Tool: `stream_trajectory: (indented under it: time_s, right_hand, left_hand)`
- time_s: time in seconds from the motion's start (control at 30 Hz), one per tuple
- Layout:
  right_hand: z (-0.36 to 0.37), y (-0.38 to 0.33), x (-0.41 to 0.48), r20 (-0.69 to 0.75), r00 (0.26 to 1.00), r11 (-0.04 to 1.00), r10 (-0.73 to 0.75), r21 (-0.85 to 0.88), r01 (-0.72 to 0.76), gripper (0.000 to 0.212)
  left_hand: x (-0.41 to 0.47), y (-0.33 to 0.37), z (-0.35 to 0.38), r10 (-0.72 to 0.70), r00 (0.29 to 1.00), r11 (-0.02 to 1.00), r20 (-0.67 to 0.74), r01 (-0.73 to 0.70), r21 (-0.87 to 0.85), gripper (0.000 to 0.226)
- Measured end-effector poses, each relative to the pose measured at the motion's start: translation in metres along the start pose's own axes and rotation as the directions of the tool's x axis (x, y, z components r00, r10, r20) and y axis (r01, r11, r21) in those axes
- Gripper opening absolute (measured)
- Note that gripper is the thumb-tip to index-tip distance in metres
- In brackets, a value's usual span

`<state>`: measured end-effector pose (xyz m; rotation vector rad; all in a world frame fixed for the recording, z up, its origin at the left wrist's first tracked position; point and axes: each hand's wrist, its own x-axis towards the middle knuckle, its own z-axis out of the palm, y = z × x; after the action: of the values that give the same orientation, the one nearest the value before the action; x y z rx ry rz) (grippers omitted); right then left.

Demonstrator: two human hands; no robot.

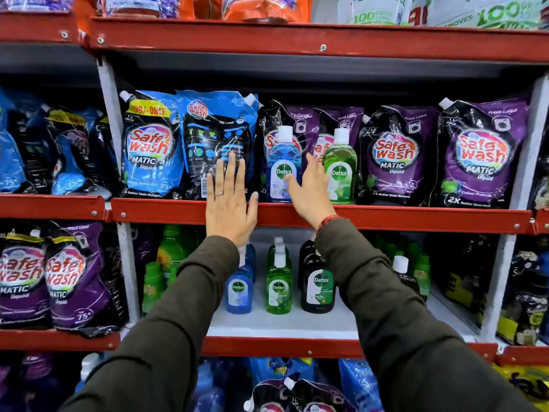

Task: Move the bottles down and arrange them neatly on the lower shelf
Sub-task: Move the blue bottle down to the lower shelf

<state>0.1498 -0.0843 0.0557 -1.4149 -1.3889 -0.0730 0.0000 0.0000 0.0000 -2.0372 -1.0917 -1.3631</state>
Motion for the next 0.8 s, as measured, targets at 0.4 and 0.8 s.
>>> stream_trajectory:
  time_s: [0.4, 0.8]
  right_hand:
    - [0.005, 0.008, 0.03, 0.111, 0.972, 0.905, 0.208, 0.355, -0.234, 0.044]
    - [-0.021, -0.015, 0.005, 0.081, 0.992, 0.871, 0.094, 0.477, -0.121, 0.04]
  left_hand:
    - [-0.003, -0.01, 0.01, 0.02, 1.0, 0.999, -0.024, -0.019, 0.048, 0.069]
    - [-0.009, -0.01, 0.007, 0.014, 1.0, 0.999, 0.013, -0.014, 0.042, 0.068]
